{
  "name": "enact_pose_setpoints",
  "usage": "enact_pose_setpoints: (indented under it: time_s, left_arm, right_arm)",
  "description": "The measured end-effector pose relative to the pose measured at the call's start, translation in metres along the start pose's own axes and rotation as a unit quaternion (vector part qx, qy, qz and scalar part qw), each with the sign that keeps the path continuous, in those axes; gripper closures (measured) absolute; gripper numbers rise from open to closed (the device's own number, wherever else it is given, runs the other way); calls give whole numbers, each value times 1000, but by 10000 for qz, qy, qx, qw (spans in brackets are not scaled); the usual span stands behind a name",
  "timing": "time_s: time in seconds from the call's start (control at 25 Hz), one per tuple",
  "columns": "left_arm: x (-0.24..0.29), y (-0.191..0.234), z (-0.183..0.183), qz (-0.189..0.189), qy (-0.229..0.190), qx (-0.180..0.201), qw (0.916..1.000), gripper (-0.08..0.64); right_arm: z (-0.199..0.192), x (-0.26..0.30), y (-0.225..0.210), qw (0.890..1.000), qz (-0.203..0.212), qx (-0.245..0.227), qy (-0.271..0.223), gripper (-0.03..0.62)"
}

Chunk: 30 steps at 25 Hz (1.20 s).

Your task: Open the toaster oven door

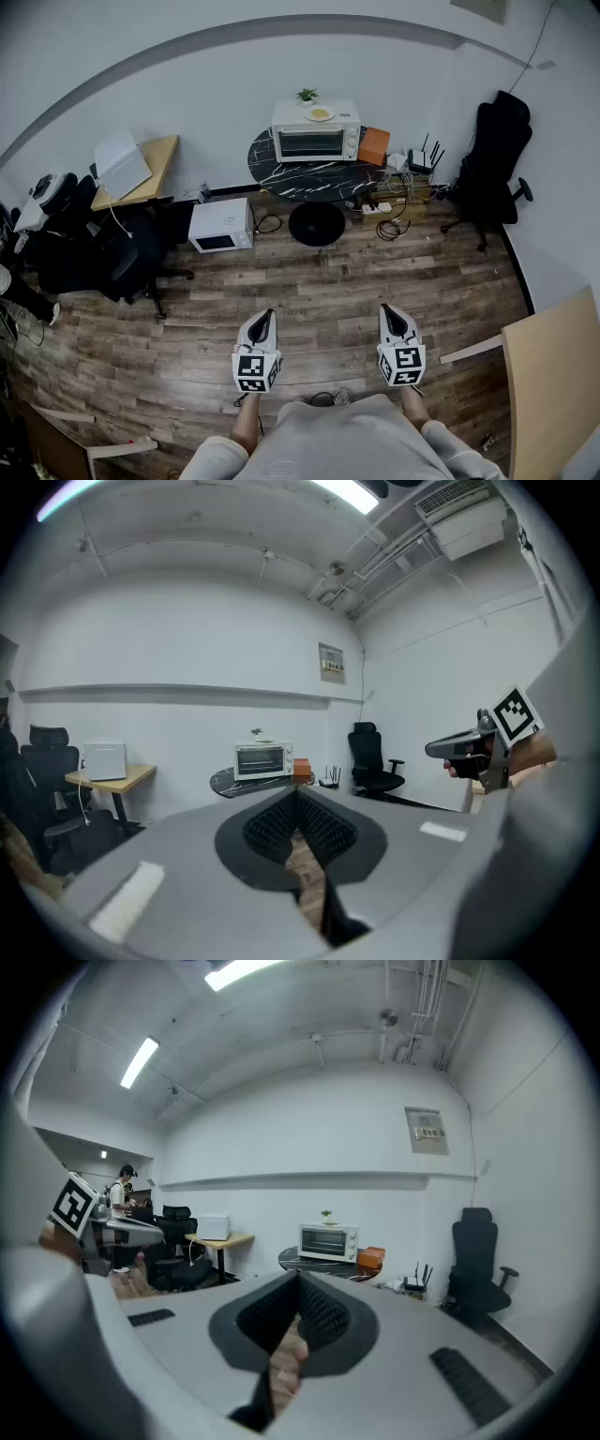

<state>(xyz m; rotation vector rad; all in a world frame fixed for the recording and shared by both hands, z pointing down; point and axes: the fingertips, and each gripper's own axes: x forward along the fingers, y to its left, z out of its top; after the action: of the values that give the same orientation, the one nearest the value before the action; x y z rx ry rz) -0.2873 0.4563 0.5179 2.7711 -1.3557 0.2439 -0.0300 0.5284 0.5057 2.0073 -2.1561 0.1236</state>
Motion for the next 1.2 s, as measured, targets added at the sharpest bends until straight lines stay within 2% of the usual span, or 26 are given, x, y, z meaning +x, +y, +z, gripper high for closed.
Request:
enact_pose_setpoints:
  time_s: [0.44, 0.64, 0.76, 0.84, 1.2]
  left_arm:
    - [-1, -9, 0, -64, 27, 77, 9999, 549]
    - [0, -15, 0, -147, 11, 64, 9999, 549]
    - [2, -20, 4, -280, -39, -102, 9995, 433]
    - [4, -21, 4, -274, -56, -135, 9995, 405]
    - [16, -38, 7, -262, -54, -153, 9995, 403]
  right_arm:
    - [-5, -8, 4, 10000, 17, 47, 12, 580]
    - [-9, -10, 1, 9997, 25, 235, -39, 580]
    - [-8, -9, 1, 9998, 69, 196, -4, 580]
    - [-9, -9, 1, 9998, 116, 146, 28, 580]
    - [-15, -7, -16, 9997, 203, 101, 81, 580]
